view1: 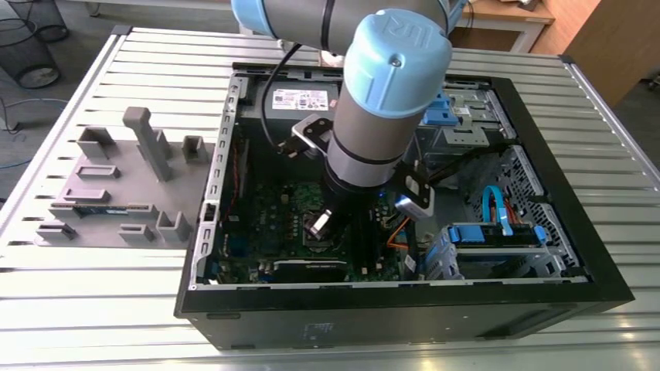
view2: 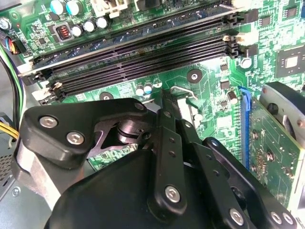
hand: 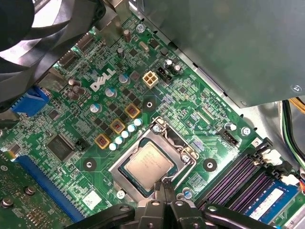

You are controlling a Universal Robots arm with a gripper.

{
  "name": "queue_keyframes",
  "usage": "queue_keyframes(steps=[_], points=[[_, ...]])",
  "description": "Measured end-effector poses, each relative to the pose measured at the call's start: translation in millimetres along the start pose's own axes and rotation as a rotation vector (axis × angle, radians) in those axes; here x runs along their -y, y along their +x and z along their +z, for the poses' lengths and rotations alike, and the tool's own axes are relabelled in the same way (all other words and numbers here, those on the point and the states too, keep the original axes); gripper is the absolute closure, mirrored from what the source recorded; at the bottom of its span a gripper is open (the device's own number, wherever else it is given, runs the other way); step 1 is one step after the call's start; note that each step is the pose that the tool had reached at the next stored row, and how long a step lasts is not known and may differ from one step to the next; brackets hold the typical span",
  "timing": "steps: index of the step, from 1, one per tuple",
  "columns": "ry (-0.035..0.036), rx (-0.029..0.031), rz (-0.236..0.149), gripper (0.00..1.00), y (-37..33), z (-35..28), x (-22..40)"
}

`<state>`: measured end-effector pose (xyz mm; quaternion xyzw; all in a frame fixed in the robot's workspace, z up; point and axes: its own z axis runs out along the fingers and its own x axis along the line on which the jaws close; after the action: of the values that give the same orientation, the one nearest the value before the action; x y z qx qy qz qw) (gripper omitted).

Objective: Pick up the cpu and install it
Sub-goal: 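Install the first cpu locking lever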

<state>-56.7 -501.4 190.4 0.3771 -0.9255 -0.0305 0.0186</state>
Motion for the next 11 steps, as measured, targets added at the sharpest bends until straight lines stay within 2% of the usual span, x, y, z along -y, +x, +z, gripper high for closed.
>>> queue_keyframes(steps=[11], points=[[0.0002,-0.0009,-0.013,0.89,-0.9,0.8,1.3]])
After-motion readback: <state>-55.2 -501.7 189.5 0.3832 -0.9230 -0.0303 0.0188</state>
